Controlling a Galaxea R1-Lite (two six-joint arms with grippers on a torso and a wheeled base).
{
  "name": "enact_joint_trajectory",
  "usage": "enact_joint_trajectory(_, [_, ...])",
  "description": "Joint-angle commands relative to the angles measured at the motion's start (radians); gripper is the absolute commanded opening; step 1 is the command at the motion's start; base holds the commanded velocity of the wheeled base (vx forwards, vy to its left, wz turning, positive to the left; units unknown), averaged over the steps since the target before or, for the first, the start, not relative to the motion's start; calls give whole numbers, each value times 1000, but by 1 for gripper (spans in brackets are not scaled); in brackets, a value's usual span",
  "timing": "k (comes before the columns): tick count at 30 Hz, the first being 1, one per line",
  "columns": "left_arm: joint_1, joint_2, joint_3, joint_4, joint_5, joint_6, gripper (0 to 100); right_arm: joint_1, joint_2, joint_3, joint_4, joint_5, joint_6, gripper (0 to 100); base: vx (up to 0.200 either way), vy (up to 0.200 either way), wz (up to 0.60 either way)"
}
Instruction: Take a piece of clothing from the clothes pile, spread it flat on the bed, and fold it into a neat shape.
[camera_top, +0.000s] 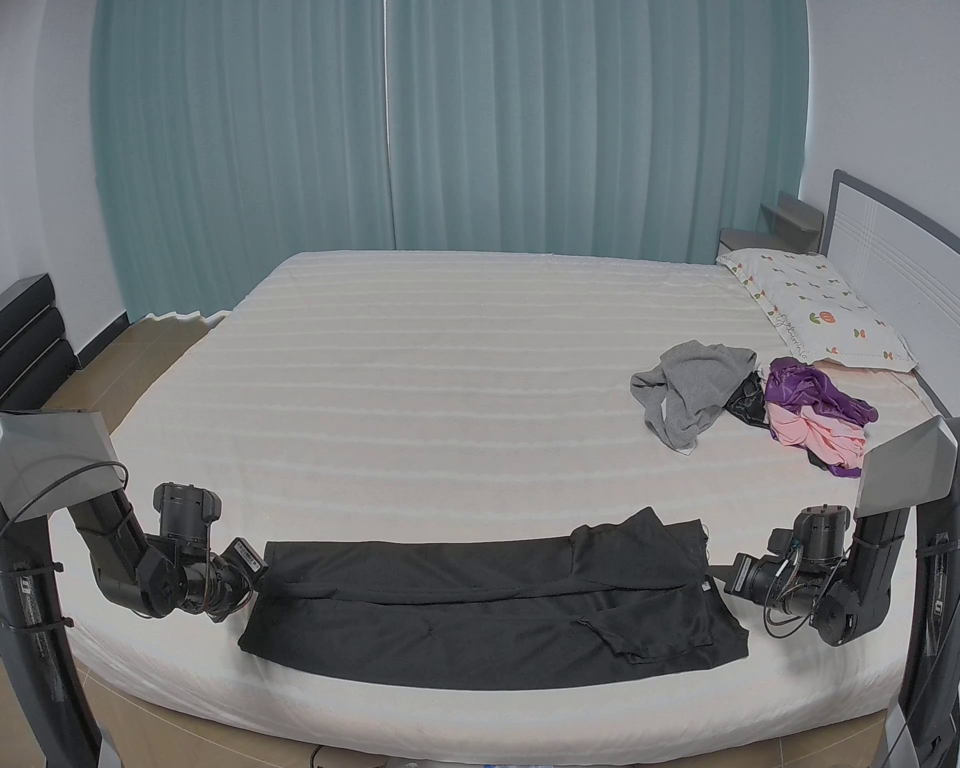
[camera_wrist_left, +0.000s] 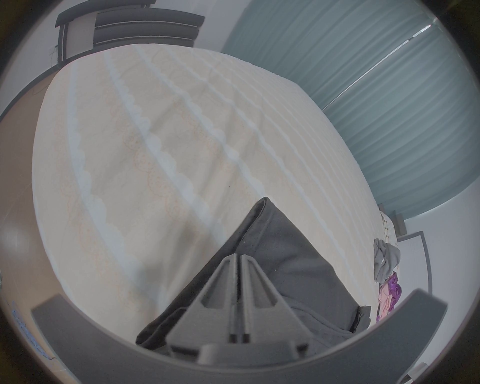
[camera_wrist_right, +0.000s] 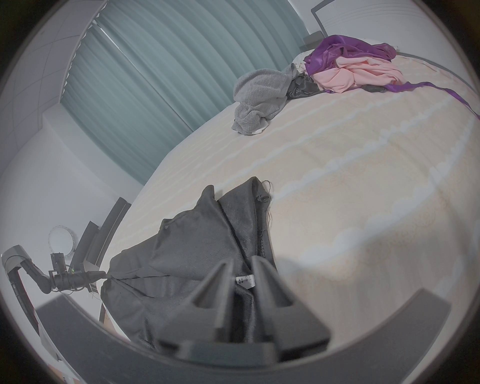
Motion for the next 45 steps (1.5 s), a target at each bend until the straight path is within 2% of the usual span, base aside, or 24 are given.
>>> enact_joint_trajectory(1, [0,2,9,1,0,0,100,2,6,4,0,0,0,100,0,0,0])
enact_joint_trajectory(10, [5,-50,-8,1,0,-5,100,-2,-80,-14,8,11,40,100,0,0,0])
enact_joint_trajectory(18, [-10,-16,-138,11,0,-11,100,12,-60,-129,62,11,103,100,0,0,0])
enact_joint_trajectory(21, [-32,73,-221,11,17,0,100,11,-40,-223,140,11,162,100,0,0,0])
enact_joint_trajectory(25, [-61,117,-240,7,25,18,100,14,-22,-283,197,11,222,100,0,0,0])
enact_joint_trajectory(27, [-67,148,-243,1,63,89,100,11,1,-287,194,15,270,100,0,0,0])
enact_joint_trajectory(30, [-64,174,-266,-19,103,105,100,0,6,-292,194,28,274,100,0,0,0])
enact_joint_trajectory(38, [-56,183,-278,-33,106,98,100,3,9,-290,197,29,277,100,0,0,0])
enact_joint_trajectory(39, [-56,183,-280,-33,106,95,0,5,10,-290,197,29,277,100,0,0,0])
enact_joint_trajectory(45, [-43,186,-277,-33,112,75,0,15,21,-277,192,19,277,100,0,0,0])
